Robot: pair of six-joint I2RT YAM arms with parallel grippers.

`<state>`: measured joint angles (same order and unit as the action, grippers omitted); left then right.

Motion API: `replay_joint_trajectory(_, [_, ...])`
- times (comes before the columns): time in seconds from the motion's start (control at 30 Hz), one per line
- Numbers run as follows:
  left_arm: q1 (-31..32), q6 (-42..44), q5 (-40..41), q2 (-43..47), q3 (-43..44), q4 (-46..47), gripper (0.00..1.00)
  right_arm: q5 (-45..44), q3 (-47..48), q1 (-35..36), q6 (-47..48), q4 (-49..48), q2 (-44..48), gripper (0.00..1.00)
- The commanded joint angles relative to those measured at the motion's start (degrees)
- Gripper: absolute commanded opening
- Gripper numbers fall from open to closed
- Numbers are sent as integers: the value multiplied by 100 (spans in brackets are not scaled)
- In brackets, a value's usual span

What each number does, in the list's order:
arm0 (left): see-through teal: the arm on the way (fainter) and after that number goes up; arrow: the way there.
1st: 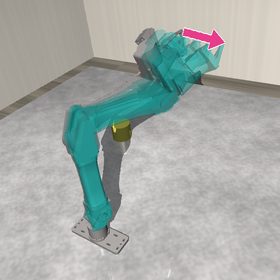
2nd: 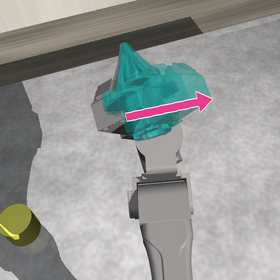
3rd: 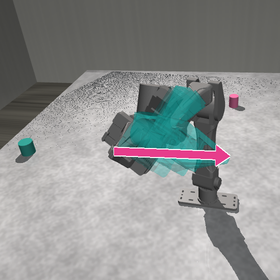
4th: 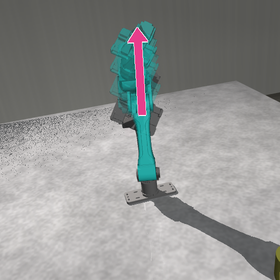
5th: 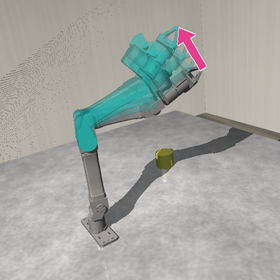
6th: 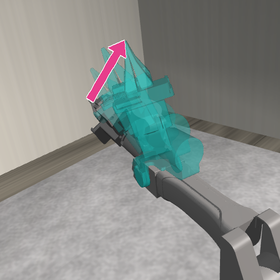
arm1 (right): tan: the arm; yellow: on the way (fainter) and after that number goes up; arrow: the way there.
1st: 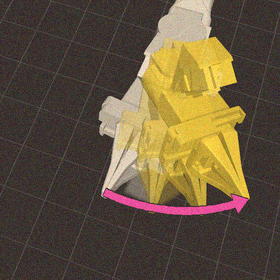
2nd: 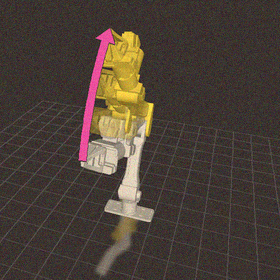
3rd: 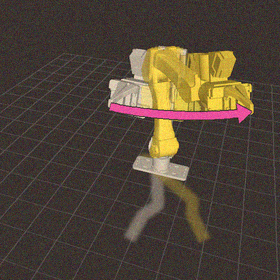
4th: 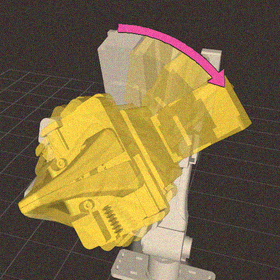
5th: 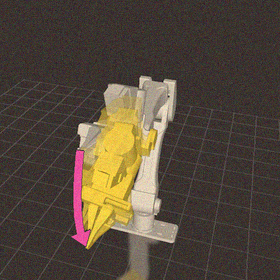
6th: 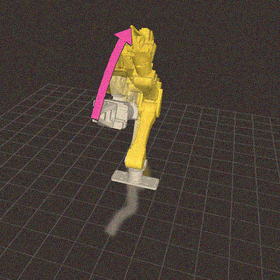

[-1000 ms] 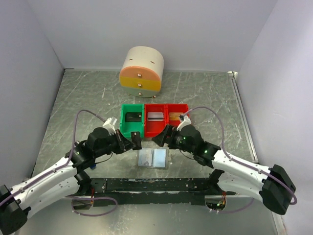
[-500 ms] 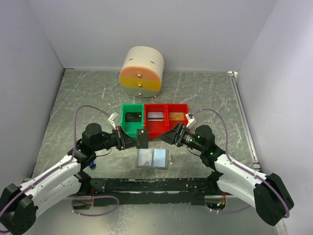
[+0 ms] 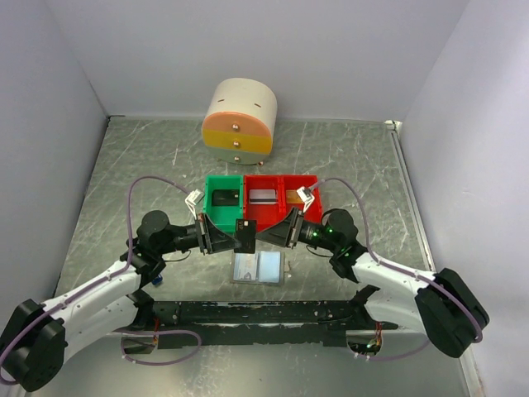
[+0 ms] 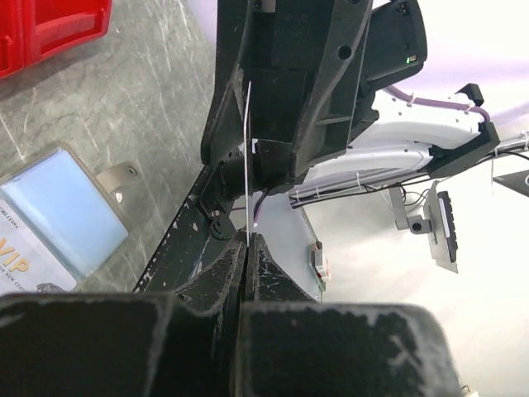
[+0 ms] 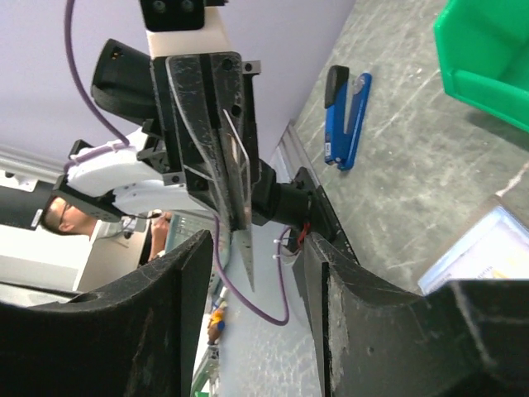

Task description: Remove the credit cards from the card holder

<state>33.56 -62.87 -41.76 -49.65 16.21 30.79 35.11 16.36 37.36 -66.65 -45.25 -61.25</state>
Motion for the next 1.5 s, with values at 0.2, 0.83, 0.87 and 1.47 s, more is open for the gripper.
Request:
replay_joint_trajectory(0.2, [-26,-176,-219,-51,-38,832,7,335,324,183,-261,-911,-456,37])
replay_joint_trajectory(0.83, [-17,-44,-167,205,-94,352,7,30,256,502,-619,-1854,-1008,3])
replay_joint_trajectory(0.87, [-19,-7,-157,225,-80,292,7,6,241,502,-606,-1849,-991,4])
replay_joint_trajectory(1.47, [-18,322,-8,444,129,-414,26,-200,344,506,-341,-1089,-669,0])
